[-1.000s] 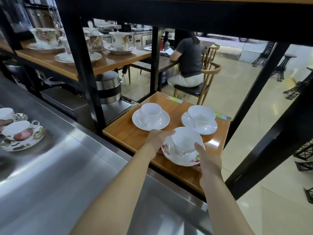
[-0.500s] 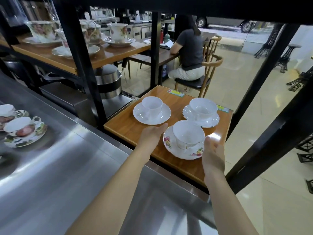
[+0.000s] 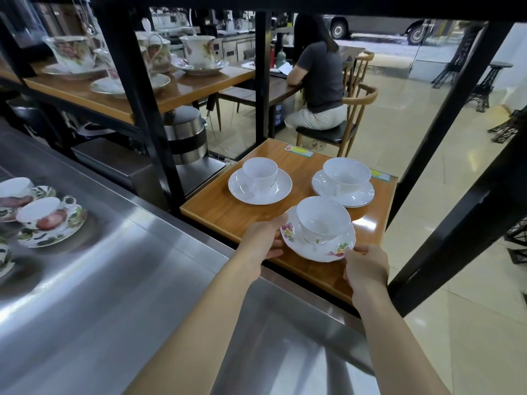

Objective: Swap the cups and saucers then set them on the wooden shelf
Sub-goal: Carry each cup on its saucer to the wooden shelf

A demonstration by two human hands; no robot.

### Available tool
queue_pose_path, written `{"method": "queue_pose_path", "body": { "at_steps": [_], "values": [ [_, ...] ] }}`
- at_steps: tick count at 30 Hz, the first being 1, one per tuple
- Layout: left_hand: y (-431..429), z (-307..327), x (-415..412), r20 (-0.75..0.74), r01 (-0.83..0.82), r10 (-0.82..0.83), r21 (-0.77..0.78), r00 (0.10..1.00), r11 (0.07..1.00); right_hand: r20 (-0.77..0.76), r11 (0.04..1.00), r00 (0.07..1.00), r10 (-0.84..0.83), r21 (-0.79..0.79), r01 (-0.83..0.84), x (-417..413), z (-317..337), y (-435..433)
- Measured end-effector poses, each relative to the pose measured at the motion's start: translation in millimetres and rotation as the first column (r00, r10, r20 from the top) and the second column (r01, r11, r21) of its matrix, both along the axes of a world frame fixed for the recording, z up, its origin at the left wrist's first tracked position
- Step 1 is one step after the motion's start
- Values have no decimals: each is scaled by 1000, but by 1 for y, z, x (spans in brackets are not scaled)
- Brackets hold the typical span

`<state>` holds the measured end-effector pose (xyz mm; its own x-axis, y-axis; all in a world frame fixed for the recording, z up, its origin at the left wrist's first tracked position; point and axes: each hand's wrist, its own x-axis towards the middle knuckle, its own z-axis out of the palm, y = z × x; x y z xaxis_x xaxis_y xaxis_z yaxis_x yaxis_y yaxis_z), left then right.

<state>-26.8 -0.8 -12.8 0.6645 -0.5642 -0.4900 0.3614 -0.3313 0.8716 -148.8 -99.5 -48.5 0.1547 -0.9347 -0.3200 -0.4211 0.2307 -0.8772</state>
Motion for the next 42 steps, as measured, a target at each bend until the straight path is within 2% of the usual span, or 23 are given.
{"method": "queue_pose_path", "body": {
  "at_steps": [2,4,7,9,12,15,21,27,32,35,37,40,42],
  "values": [
    [0,3,1,17,0,0,24,1000,1000,-9,1000,1000,4,6,-4,0,4,1],
    [3,6,-2,107,-31,25,58,994,998,-20,1000,1000,5,-18,-5,0,9,4],
    [7,7,-9,230,-77,86,-49,969,996,6,986,1000,-8,-169,9,0,20,11],
    [2,13,-11,218,-40,62,-103,974,994,50,979,998,38,-203,-27,0,25,16],
    [-10,20,-8,101,48,-44,-43,994,998,95,985,986,138,-118,-126,3,32,18],
    [-12,16,-9,91,95,-86,-103,992,990,146,981,972,185,-82,-175,5,33,19],
    [-13,11,-13,123,161,-146,-125,982,979,18,971,983,184,-157,-179,4,26,22],
    [-16,12,-11,128,183,-167,-125,978,975,-14,965,984,178,-193,-177,2,19,24],
    [-8,11,-1,128,95,-77,-146,989,985,0,965,993,117,-235,-114,1,31,27],
    [0,12,21,134,-116,144,-196,980,974,41,914,993,114,-396,-89,2,50,28],
    [6,14,41,136,-256,305,-293,942,921,62,872,986,157,-478,-109,12,69,23],
    [7,15,73,144,-281,346,-344,927,896,123,906,955,270,-368,-209,48,92,5],
    [3,14,92,153,-230,284,-299,946,926,-14,871,924,383,-328,-366,78,98,-6]
  ]
}}
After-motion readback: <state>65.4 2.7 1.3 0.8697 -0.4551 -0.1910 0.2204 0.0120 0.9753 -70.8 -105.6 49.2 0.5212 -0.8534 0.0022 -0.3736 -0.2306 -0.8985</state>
